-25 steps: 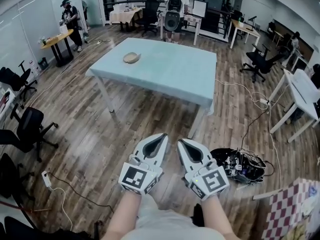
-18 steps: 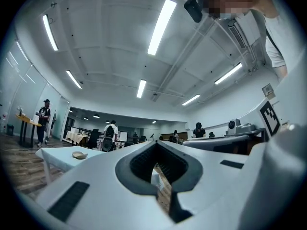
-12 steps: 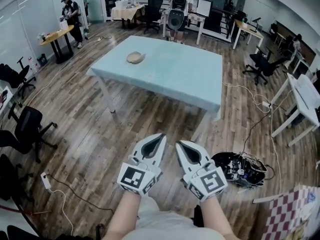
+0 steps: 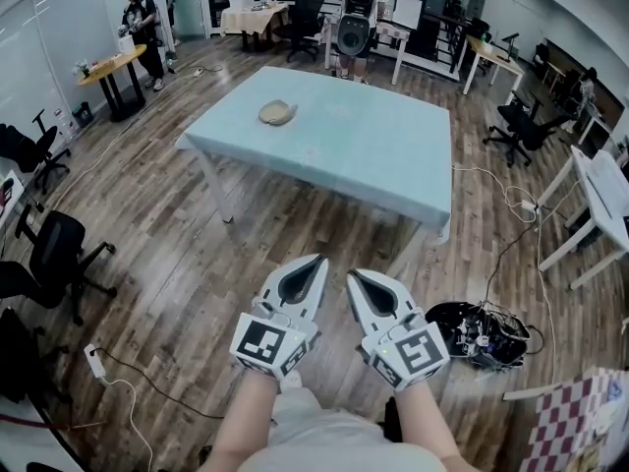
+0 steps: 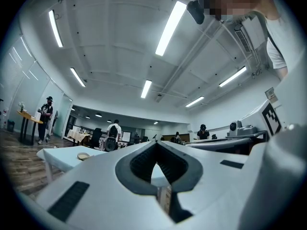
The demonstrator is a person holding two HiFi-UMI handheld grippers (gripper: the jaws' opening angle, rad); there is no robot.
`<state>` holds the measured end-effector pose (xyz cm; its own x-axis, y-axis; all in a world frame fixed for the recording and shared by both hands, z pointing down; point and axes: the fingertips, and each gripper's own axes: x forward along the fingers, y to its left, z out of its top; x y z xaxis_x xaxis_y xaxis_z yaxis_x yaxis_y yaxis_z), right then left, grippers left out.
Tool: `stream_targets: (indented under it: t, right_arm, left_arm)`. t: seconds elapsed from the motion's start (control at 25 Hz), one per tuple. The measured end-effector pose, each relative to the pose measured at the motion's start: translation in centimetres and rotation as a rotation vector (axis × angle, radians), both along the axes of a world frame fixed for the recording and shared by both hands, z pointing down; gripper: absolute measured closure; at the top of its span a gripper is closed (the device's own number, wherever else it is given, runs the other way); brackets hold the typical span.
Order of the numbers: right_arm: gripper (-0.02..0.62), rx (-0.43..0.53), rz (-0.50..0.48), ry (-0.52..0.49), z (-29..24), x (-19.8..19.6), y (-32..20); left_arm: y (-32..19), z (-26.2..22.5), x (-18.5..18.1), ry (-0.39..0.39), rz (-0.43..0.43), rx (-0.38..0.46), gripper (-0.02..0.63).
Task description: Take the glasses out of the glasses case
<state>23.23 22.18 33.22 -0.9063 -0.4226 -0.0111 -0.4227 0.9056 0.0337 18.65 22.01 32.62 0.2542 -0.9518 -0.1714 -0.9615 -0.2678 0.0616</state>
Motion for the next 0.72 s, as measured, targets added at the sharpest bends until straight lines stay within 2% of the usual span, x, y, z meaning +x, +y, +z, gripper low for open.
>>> stream_targets:
  t: [0.44, 0.72]
  right_arm:
    - [0.588, -0.004, 0.013, -0.004, 0.0, -6.9, -1.8]
    - [0.588, 0.001, 0.022, 0.011, 0.0, -9.3, -3.1]
  left_arm:
    - [-2.0, 0.0, -6.7, -0.006, 0.011, -0.005, 0.598]
    - [-3.3, -0.2, -9.4, 0.003, 0.016, 0.004, 0.598]
